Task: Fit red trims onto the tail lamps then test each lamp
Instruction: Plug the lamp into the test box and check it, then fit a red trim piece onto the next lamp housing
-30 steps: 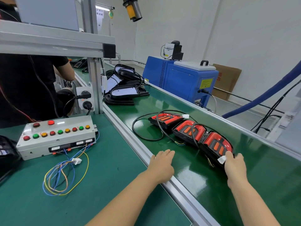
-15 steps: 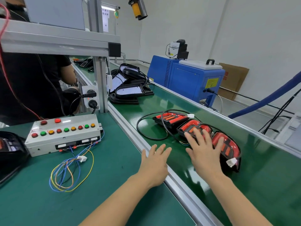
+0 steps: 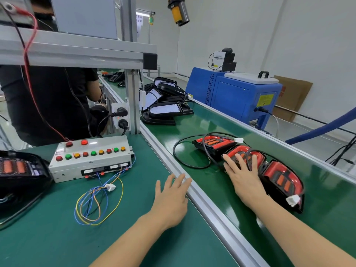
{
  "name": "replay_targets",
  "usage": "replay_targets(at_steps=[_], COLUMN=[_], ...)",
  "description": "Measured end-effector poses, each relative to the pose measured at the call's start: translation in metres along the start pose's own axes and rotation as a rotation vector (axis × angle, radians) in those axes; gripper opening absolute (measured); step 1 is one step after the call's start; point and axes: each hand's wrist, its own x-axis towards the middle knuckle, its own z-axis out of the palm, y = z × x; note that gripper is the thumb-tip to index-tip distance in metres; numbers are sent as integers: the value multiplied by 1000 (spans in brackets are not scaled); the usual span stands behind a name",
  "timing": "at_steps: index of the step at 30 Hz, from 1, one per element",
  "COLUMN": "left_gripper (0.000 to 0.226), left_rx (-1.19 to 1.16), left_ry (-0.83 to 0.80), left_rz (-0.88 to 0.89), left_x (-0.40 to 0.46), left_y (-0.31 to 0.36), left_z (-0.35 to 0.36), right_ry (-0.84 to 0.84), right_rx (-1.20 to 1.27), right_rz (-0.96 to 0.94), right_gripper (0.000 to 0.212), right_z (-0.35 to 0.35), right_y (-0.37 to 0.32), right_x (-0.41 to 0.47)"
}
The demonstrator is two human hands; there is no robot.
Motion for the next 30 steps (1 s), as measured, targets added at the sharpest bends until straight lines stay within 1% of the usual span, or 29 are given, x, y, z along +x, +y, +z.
replay_targets(at_steps=[6, 11, 13, 15, 17, 20, 23, 24, 25, 27, 30], left_gripper=[60, 60, 60, 59, 59, 59, 59, 59, 60, 60, 61], left_rx=[-1, 6, 7, 15, 31, 88, 174, 195, 214, 257, 292], left_ry=[11, 8, 3, 3, 0, 23, 78, 102, 127, 181, 250], left_rz=[-64, -104, -114, -118, -124, -154, -190, -198, -206, -222, -261], left_x=[-6, -14, -17, -20, -24, -32, -44, -49, -54, -66, -82], left_y=[-19, -32, -35, -37, -40, -45, -50, -52, -54, -61, -75], left_z=[-7, -10, -12, -15, -18, -25, -35, -39, -43, -53, -66], right_ry=[-36, -93, -122, -116, -75, -33, -72, -81, -76, -34, 4], right_rx=[-35, 2, 26, 56, 130, 360, 547, 581, 601, 644, 739], right_rz=[-14, 45, 85, 108, 105, 43, -65, -99, -129, -169, -230], right_gripper=[64, 59, 59, 60, 55, 50, 59, 61, 60, 56, 56], right_z=[4, -1, -7, -16, -31, -60, -92, -101, -108, -122, -145], right_y=[3, 3, -3, -15, -36, -75, -111, -121, -130, -145, -166], right_x=[12, 22, 24, 23, 20, 14, 7, 5, 4, 3, 5])
